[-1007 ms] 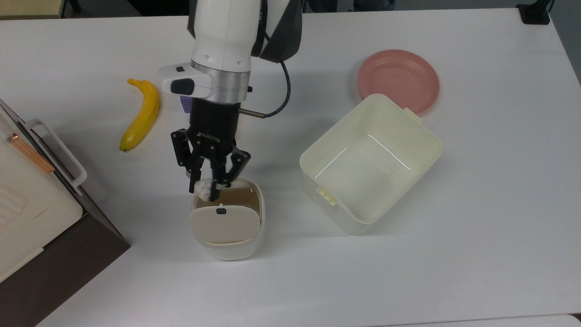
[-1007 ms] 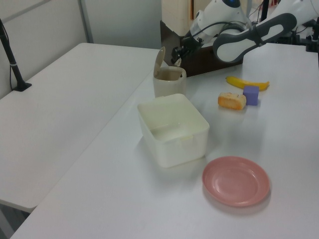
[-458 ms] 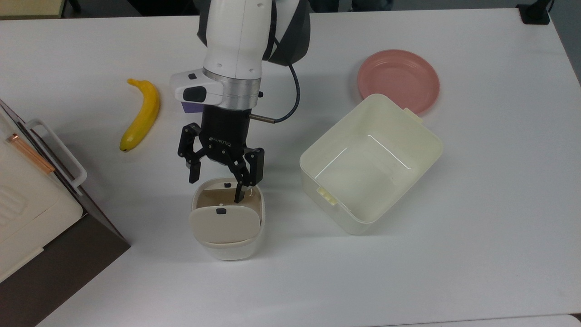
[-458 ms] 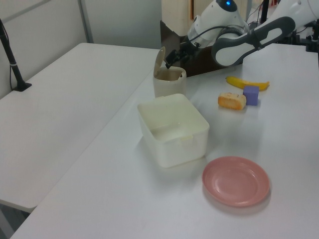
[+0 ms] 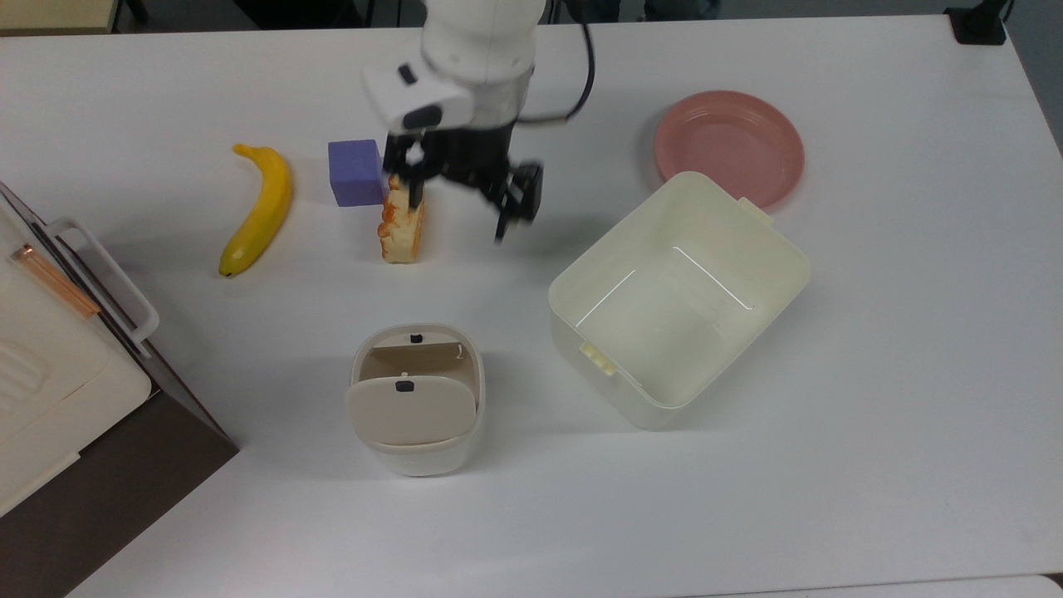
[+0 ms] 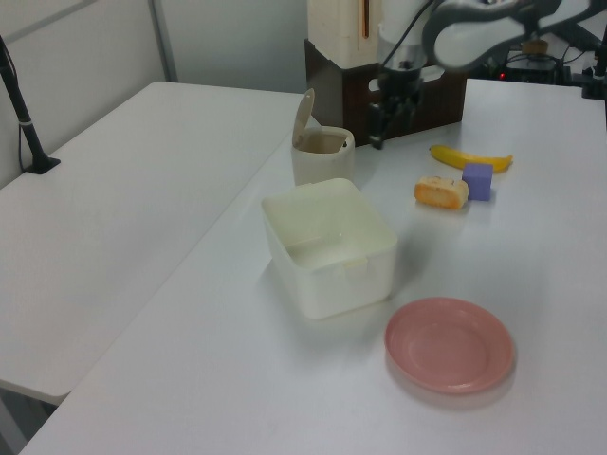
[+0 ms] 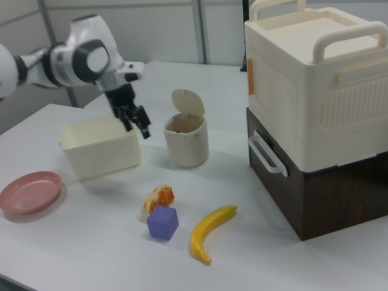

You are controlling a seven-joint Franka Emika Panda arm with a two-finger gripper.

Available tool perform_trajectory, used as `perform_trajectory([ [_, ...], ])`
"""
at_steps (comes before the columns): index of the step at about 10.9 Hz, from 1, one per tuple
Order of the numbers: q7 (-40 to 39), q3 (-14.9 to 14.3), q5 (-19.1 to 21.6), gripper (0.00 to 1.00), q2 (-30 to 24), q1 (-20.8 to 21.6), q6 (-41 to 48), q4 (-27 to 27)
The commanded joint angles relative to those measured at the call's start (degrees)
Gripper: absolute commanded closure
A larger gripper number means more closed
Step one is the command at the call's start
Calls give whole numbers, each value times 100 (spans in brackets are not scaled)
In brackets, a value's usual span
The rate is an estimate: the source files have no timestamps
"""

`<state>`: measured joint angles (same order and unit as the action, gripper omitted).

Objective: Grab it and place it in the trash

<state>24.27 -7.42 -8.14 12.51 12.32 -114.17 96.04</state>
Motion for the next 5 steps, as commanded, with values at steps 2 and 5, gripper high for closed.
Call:
perform_trajectory([
  [2,-1588,619,390,0,-722,-826,1150,161],
  [5,-2365,628,480,0,-1092,-1038,1502,231],
])
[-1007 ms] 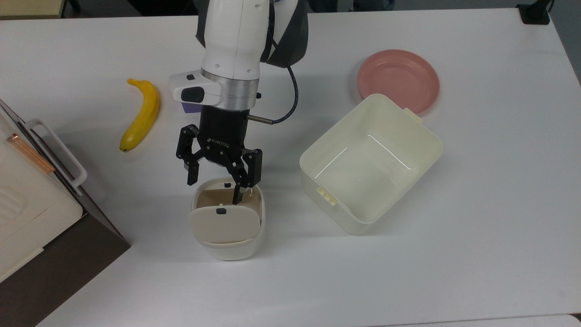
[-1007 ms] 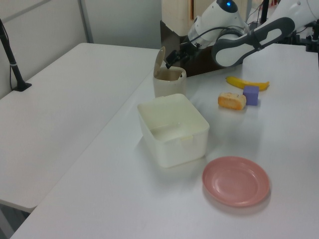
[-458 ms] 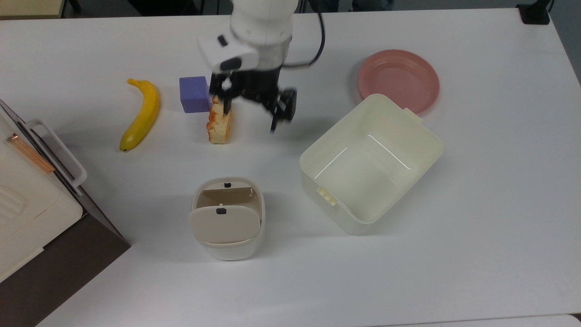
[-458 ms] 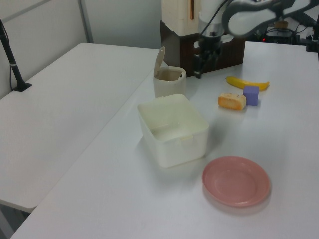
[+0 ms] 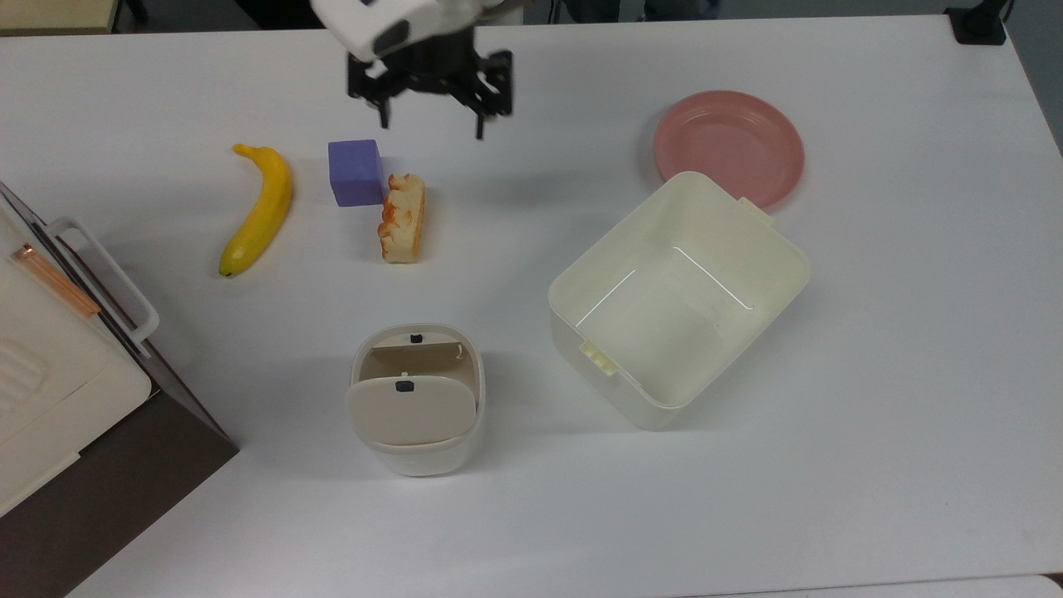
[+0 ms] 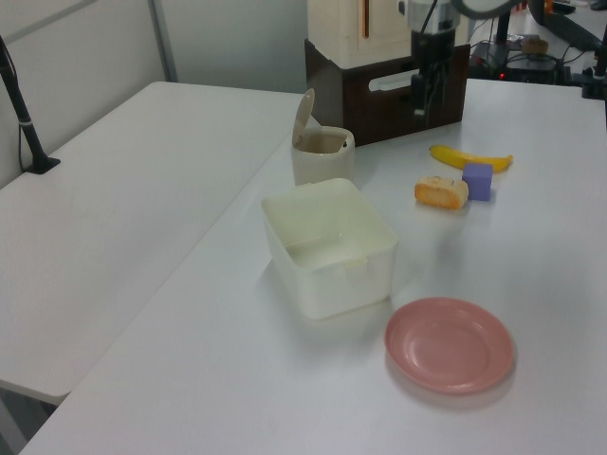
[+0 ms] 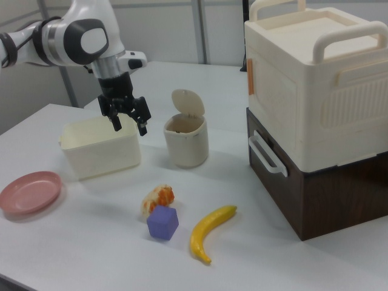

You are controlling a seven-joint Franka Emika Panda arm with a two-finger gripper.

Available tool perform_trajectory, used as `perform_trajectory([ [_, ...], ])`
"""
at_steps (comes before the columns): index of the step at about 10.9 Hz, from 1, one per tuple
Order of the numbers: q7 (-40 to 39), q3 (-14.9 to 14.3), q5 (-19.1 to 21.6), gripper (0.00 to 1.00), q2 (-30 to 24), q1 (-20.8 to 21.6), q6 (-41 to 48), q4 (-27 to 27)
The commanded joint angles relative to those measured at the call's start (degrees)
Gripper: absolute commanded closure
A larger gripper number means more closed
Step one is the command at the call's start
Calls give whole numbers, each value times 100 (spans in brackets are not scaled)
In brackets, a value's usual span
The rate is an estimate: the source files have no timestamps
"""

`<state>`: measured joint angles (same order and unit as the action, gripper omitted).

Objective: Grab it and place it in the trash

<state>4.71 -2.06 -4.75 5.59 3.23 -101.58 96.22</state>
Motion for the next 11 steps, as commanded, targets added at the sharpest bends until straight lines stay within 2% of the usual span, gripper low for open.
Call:
perform_trajectory([
  [1,-384,92,158,0,-514,-120,366,283],
  [9,967,118,159,0,-577,-85,368,327],
  [11,944,136,150,0,-559,-85,341,336],
])
